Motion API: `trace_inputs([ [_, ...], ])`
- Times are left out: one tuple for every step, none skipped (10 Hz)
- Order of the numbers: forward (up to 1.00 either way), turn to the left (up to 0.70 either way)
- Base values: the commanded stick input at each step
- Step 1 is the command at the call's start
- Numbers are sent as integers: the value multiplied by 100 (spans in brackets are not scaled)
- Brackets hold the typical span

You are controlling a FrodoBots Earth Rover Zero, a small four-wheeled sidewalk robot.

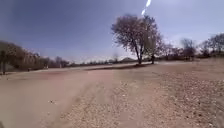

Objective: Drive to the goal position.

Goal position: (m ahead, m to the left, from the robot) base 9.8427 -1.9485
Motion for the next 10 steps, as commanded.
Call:
trace_inputs([
  [85, 0],
  [85, 0],
  [85, 0],
  [85, 0],
  [85, 0],
  [85, 0],
  [85, 0],
  [85, 0],
  [85, 0],
  [85, 0],
])
